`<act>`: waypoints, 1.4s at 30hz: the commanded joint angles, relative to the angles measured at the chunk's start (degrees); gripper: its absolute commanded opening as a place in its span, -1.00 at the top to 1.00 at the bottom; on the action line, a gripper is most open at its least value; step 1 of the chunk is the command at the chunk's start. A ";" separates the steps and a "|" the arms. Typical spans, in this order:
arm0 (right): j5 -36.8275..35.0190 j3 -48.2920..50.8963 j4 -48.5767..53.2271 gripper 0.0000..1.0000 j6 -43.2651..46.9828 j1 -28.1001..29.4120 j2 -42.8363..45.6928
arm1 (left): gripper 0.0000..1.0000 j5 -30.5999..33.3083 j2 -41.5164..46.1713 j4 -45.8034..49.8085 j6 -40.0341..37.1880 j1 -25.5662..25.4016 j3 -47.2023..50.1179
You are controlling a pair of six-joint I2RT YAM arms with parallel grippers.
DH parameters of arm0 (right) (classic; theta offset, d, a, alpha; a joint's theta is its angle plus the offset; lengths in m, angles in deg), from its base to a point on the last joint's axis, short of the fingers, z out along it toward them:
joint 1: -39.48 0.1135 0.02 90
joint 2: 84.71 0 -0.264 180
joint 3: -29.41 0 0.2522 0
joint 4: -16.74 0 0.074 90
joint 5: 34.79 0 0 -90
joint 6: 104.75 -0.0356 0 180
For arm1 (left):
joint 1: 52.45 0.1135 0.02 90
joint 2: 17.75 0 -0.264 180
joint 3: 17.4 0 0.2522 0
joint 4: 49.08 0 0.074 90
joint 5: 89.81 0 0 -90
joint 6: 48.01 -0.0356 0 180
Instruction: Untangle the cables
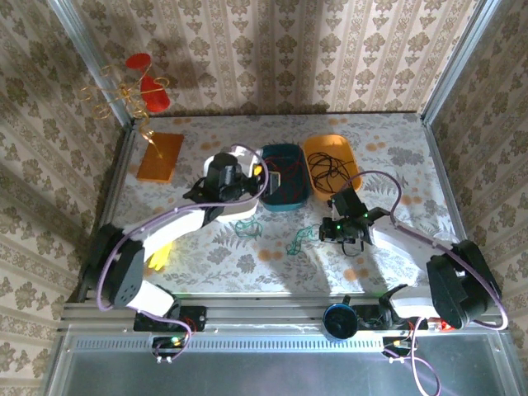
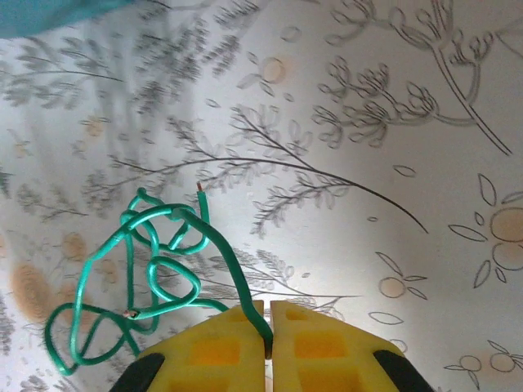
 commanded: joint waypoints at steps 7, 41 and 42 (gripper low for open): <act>-0.93 -0.12 -2.55 0.83 1.33 0.72 1.36 | -0.43 -5.64 -6.17 10.73 -15.15 -10.14 1.46; -14.02 4.58 3.69 0.85 -8.18 -7.10 5.92 | 1.00 -9.48 -10.96 -3.29 -5.15 -6.60 -0.32; -13.97 4.98 3.69 0.85 -8.48 -7.71 5.95 | 1.00 -9.99 -9.73 -4.18 -4.26 -5.82 0.21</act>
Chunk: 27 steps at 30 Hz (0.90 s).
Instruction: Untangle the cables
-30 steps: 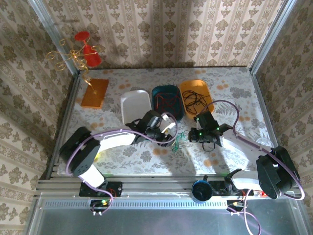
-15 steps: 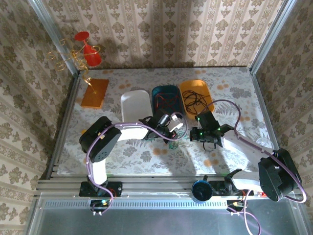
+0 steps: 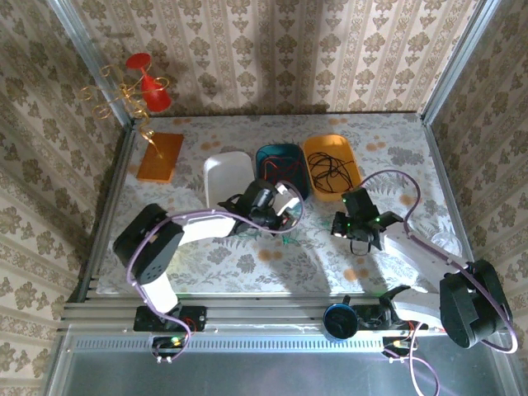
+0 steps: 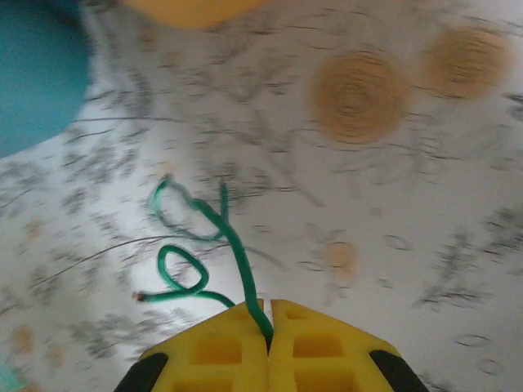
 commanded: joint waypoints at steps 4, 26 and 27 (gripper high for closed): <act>0.33 2.01 0.83 0.84 -2.26 -2.37 0.12 | 1.00 -4.40 7.96 -7.62 7.64 4.87 2.55; 27.92 -8.15 -17.25 0.14 6.60 10.98 2.49 | 1.00 -2.85 7.79 -12.81 11.56 4.79 3.95; 28.44 -9.27 -16.83 0.17 7.04 11.80 1.55 | 1.00 -2.78 7.77 -12.86 11.55 4.67 4.01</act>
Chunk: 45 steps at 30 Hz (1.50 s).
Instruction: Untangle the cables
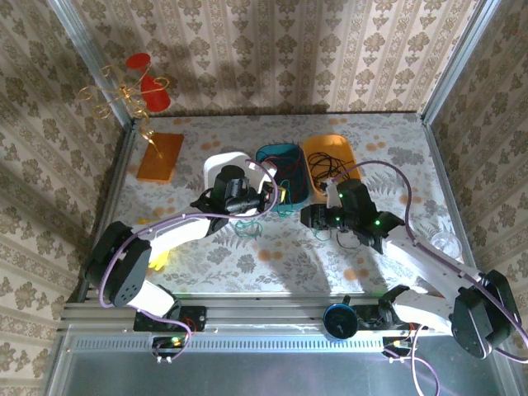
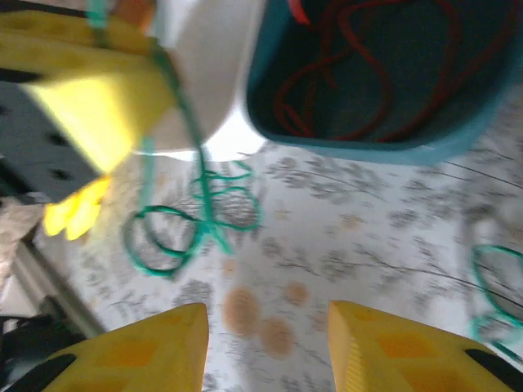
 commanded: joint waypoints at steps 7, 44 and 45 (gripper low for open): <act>5.45 -6.73 0.29 0.40 2.88 4.58 -5.58 | 1.00 -0.05 -0.70 -2.30 1.06 -0.94 0.81; -35.70 3.61 13.31 1.00 -14.30 -5.14 5.30 | 1.00 -1.87 6.55 -14.27 12.39 6.54 7.91; -35.89 4.06 13.54 1.00 -14.99 -5.55 5.96 | 1.00 -2.17 7.00 -15.37 13.47 7.22 8.22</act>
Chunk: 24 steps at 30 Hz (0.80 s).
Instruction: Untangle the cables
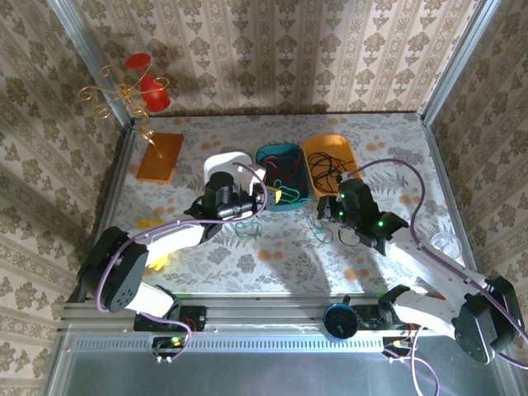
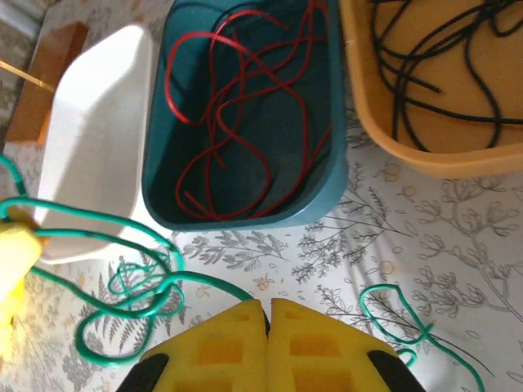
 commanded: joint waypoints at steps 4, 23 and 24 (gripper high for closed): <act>-12.58 4.65 10.93 1.00 -5.37 -5.13 3.67 | 1.00 -2.82 4.12 -10.33 9.13 7.19 1.76; -9.50 7.30 11.37 1.00 -2.85 -9.67 10.45 | 1.00 -22.15 4.99 -8.86 10.30 13.79 0.30; -9.94 7.38 11.58 1.00 -2.86 -9.68 10.68 | 1.00 -20.87 5.30 -9.14 10.30 14.30 0.77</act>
